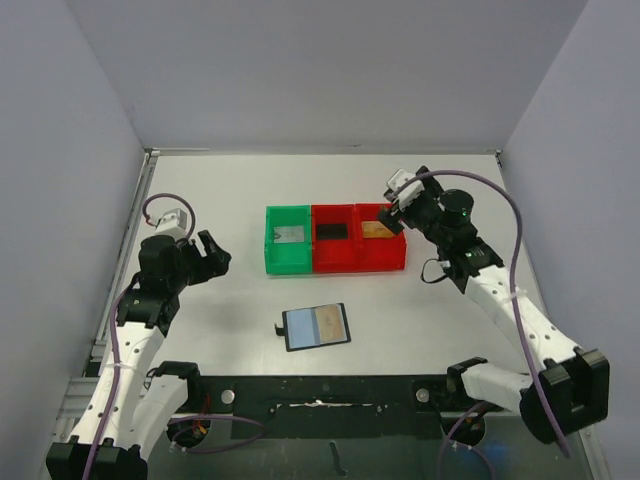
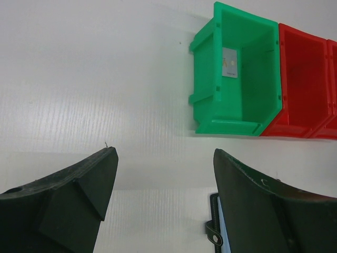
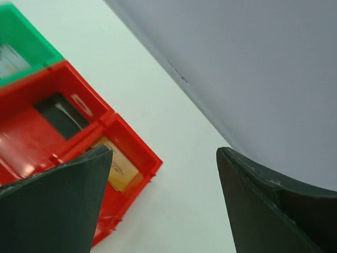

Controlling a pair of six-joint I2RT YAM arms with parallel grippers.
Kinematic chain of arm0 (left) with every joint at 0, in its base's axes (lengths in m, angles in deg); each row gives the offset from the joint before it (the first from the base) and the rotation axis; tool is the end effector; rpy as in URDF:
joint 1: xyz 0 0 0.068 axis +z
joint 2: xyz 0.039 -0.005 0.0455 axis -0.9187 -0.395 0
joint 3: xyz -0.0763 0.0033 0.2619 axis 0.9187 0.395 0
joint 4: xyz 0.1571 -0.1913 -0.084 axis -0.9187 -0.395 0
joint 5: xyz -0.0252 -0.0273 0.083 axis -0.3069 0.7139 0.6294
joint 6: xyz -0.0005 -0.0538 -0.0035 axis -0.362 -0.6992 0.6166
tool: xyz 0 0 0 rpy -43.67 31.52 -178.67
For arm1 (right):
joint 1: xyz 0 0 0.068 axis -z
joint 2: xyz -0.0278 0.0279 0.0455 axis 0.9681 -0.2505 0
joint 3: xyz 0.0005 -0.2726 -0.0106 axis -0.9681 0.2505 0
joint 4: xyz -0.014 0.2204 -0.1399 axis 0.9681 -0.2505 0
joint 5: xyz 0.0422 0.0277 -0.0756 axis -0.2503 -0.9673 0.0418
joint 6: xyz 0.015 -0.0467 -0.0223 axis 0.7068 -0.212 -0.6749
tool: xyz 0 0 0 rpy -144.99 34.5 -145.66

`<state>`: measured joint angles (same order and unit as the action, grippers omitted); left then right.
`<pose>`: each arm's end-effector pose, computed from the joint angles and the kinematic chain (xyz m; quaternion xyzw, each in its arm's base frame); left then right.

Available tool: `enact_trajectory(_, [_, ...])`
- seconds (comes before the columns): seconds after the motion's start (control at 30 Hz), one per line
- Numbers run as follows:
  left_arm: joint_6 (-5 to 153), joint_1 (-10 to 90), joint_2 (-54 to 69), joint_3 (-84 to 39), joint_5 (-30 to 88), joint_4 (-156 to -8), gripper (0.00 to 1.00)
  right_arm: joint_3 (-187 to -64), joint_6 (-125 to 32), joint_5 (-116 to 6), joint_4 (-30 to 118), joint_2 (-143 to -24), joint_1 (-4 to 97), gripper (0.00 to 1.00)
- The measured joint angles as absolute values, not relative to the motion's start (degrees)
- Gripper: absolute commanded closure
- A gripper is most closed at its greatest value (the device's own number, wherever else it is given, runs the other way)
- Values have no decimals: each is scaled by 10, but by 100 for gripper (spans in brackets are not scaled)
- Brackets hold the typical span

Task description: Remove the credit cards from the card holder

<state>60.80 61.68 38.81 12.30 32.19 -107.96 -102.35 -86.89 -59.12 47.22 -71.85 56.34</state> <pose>0.1737 -0.0188 0.2723 -0.1239 0.8585 -0.1655 0.4693 0.2668 0.1002 0.3193 -0.4047 0.6785 0.0036 0.6131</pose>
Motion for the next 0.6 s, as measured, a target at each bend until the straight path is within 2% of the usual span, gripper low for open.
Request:
enact_trajectory(0.23, [615, 617, 383, 123, 298, -1080, 26, -930, -638, -628, 496, -551, 563, 0])
enact_trajectory(0.6, [548, 605, 356, 96, 184, -1106, 27, -749, -284, -640, 485, -419, 563, 2])
